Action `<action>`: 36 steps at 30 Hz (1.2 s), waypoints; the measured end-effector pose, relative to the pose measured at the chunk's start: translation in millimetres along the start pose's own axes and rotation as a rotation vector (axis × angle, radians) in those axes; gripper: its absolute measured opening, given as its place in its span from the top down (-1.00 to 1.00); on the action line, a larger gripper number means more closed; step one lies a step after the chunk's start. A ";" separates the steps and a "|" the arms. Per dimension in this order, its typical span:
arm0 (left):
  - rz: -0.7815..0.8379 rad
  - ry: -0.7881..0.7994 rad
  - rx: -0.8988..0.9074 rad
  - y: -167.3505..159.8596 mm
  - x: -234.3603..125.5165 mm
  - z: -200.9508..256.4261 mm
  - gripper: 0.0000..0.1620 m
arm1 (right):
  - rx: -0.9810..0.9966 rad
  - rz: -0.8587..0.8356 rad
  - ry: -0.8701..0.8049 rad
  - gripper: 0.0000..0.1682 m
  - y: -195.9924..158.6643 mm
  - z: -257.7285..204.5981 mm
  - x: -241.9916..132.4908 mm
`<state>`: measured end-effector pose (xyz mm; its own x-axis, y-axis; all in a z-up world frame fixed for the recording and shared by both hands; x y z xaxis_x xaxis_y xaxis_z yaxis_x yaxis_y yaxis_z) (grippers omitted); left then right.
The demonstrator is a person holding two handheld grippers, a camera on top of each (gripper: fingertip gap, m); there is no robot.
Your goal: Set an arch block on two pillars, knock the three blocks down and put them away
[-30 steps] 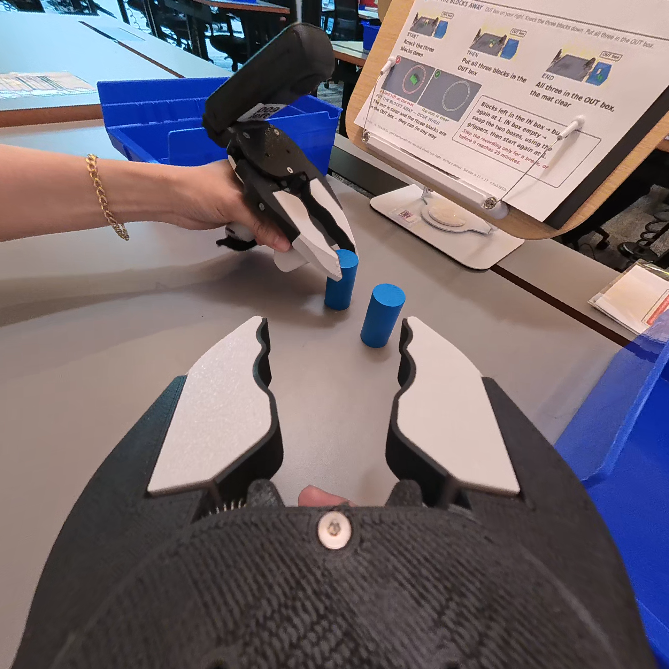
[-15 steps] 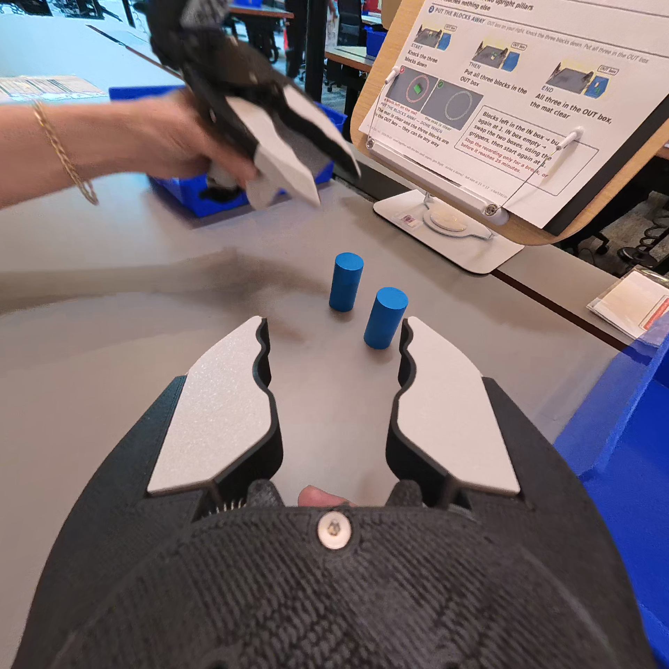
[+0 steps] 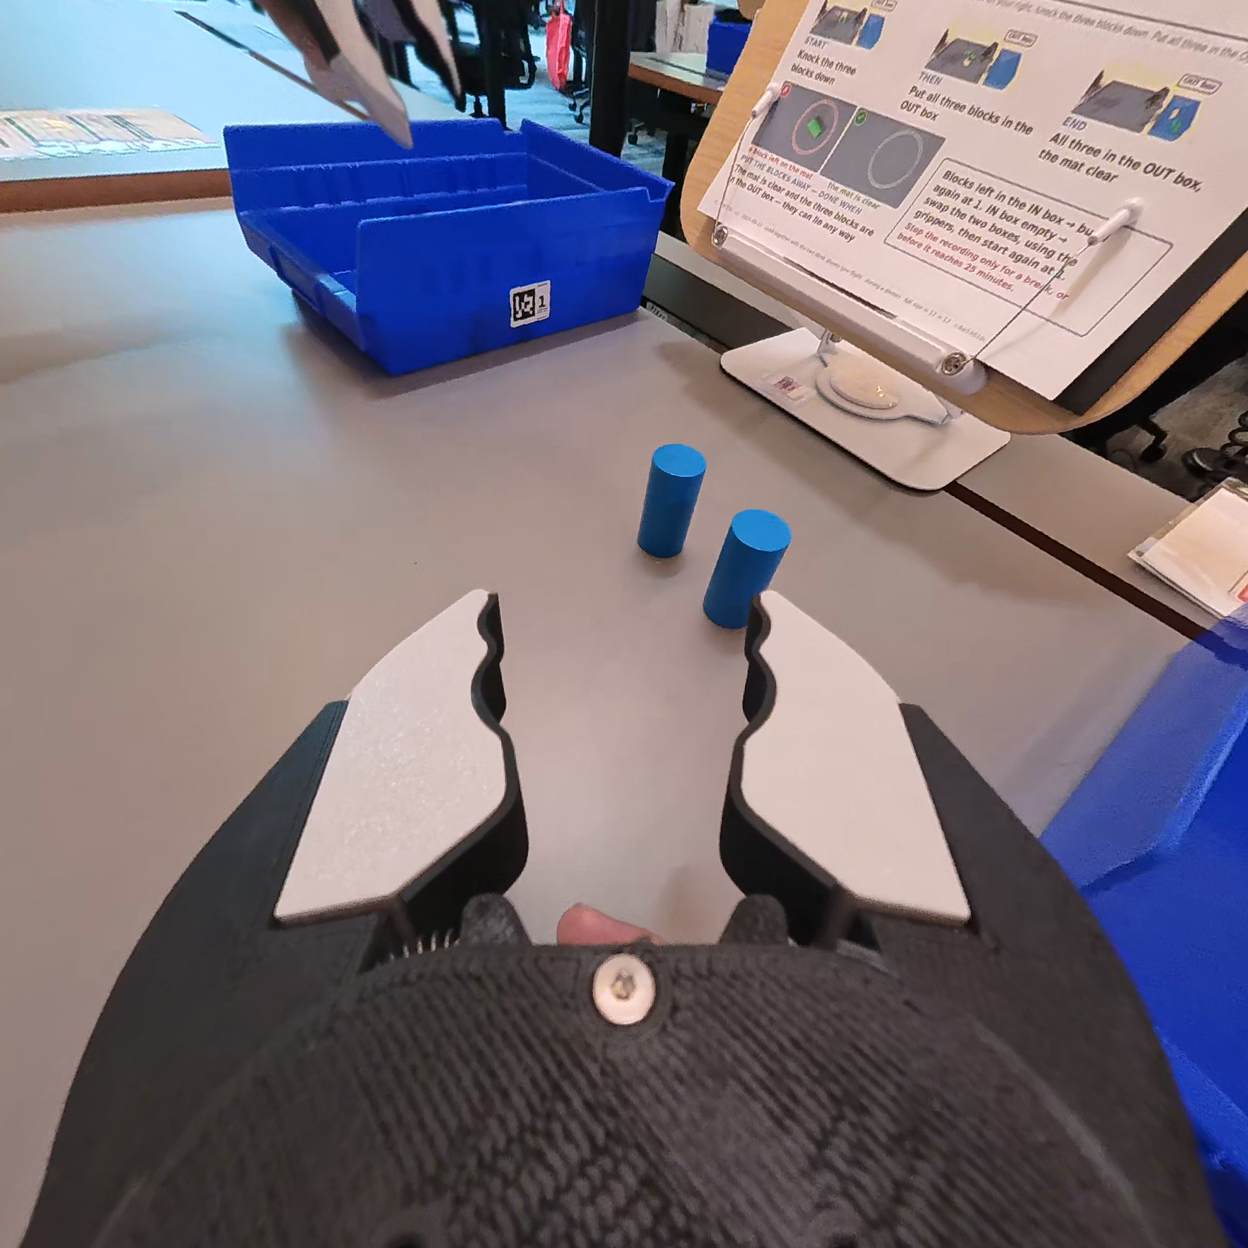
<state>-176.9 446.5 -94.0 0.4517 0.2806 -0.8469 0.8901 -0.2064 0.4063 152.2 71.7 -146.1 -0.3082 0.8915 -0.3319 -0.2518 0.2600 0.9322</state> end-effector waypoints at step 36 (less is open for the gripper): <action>-0.134 0.685 0.400 32.1 -31.7 53.4 0.88 | 0.194 0.214 0.135 0.17 76.3 0.2 35.6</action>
<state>-165.9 380.9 -72.4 0.3949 0.8125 -0.4288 0.9087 -0.4141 0.0522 122.2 123.3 -86.7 -0.4575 0.8798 -0.1291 0.0079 0.1493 0.9888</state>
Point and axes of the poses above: each gripper's, where its closed fingertips meet, x out along the fingers, y out of its top, z = x × y across the jaws, the point moved 8 cm from there along -x, back along the fingers, and after that the axes turned 2 degrees about -x, right-handed, at the moved point
